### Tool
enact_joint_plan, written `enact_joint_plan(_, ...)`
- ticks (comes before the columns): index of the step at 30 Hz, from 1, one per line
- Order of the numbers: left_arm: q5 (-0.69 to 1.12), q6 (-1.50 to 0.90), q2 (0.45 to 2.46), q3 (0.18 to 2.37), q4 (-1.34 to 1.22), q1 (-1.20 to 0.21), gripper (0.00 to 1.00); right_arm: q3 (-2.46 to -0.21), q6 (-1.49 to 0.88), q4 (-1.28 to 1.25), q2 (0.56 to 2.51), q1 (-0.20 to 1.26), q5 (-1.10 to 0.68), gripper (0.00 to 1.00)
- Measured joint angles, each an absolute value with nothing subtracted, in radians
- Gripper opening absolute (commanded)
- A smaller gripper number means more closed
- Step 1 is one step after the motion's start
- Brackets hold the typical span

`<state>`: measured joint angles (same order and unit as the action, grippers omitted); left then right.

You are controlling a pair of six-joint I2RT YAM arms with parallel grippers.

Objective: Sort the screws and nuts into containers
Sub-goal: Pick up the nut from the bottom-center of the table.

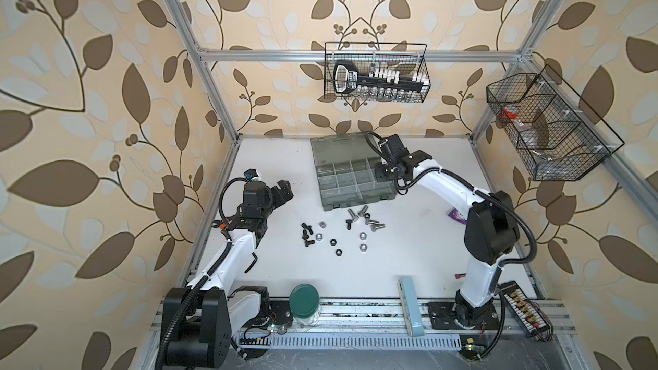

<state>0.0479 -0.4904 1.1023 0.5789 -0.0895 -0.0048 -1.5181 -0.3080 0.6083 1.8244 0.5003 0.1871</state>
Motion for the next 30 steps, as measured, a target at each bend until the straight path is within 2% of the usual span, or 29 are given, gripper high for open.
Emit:
enact_joint_plan(8, 0.048, -0.490, 1.103, 0.579, -0.089, -0.005, 0.99, -1.253, -0.403, 0.612, 1.670, 0.689, 0.212, 0.40)
enact_joint_plan(15, 0.048, -0.490, 1.102, 0.579, -0.089, -0.005, 0.99, -1.192, -0.508, 0.673, 1.666, 0.871, 0.213, 0.47)
enact_joint_plan(30, 0.048, -0.490, 1.102, 0.579, -0.089, -0.005, 0.99, -1.167, -0.541, 0.722, 1.776, 0.921, 0.094, 0.48)
